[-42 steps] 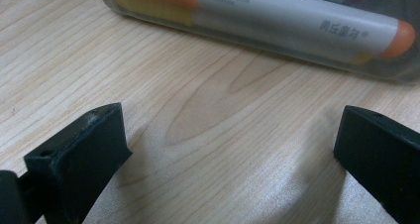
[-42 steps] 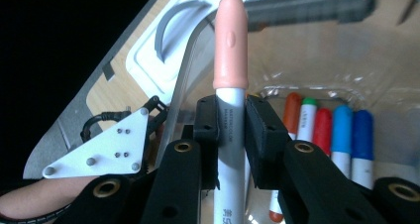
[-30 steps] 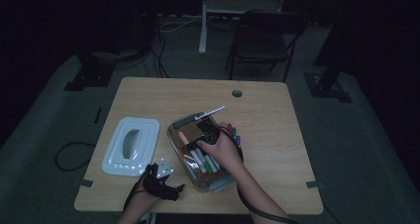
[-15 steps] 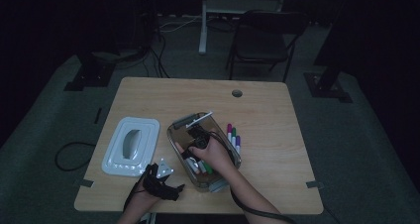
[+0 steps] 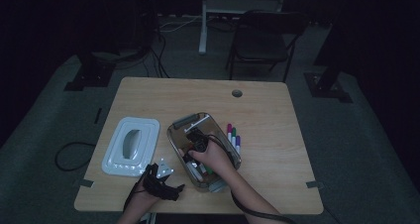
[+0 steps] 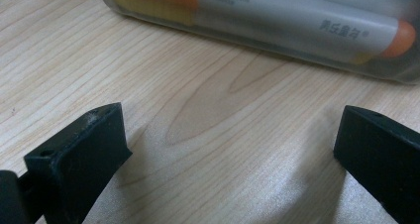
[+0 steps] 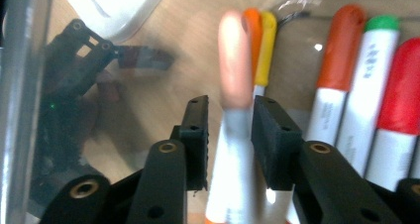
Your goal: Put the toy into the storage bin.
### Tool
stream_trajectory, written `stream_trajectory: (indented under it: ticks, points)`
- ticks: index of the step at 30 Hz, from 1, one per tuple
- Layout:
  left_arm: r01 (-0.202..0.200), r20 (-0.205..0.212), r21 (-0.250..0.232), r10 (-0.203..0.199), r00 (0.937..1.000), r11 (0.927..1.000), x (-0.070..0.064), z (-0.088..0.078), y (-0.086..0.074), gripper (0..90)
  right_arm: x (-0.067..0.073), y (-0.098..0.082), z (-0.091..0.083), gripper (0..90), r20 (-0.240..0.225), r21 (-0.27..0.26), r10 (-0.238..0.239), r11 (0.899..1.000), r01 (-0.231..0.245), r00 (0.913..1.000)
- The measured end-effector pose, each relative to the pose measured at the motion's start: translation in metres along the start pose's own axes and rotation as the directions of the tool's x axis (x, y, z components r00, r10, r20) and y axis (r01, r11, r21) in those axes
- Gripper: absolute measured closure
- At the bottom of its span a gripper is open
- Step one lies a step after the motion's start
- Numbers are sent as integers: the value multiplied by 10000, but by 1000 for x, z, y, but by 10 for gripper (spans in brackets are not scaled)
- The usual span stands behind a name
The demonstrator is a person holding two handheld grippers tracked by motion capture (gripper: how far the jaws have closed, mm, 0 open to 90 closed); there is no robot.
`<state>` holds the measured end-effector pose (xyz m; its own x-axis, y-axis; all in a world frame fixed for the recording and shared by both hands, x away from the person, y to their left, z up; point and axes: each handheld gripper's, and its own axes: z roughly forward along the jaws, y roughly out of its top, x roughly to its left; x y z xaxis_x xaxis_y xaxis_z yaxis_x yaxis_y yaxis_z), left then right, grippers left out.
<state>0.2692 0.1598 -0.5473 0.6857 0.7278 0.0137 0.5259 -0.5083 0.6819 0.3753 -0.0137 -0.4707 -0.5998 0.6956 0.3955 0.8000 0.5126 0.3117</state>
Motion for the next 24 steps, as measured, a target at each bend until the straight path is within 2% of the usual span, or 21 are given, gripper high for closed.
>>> stream_trajectory:
  ticks: [1,2,3,7,9,10,12,13,14,15,17,18,19,20,24]
  points:
    - [4,0,-7,-4,10000,10000,0,0,0,6,0,0,0,654,0,0,0,10000,0,10000]
    - [5,-1,-10,-5,10000,10000,0,0,0,6,-1,-1,-7,641,1,-339,-100,9994,100,10000]
    - [7,-6,-21,-7,10000,10000,0,0,0,6,-1,-1,-7,641,1,-339,-100,9994,100,10000]
    - [9,-6,-17,-9,10000,10000,0,0,0,6,-4,-4,-27,595,-45,-930,-323,9952,317,9995]
    - [5,-2,-6,-5,10000,10000,0,0,0,6,-7,-7,-39,584,-45,-1290,-439,9907,429,9990]
    - [4,1,-6,-4,10000,10000,0,0,0,7,-11,-11,-52,569,-198,-1643,-412,9857,374,9990]
    - [3,-2,-5,-3,10000,10000,0,0,0,6,-13,-13,-58,571,-285,-1831,-379,9826,321,9989]
    - [3,0,-1,-3,10000,10000,0,0,0,6,-17,-17,-71,566,-282,-2151,-381,9761,311,9989]
    - [2,4,0,-2,10000,10000,0,0,0,6,-20,-19,-77,565,-323,-2359,-365,9714,278,9988]
    - [3,8,8,-3,10000,10000,0,0,0,6,-20,-19,-77,565,-323,-2359,-365,9714,278,9988]
    - [3,9,0,-3,10000,10000,0,0,0,6,-25,-24,-91,552,-461,-2717,-321,9622,184,9984]
    - [4,2,-2,-4,10000,10000,0,0,0,6,-28,-26,-98,550,-464,-2914,-317,9564,168,9984]
    - [3,3,-2,-3,10000,10000,0,0,0,6,-34,-30,-111,537,-451,-3308,-240,9437,78,9987]
    - [2,4,0,-2,10000,10000,0,0,0,6,-34,-30,-111,537,-451,-3308,-240,9437,78,9987]
    - [2,3,-2,-2,10000,10000,0,0,0,6,-50,-40,-133,533,-338,-3971,76,9176,-204,9994]
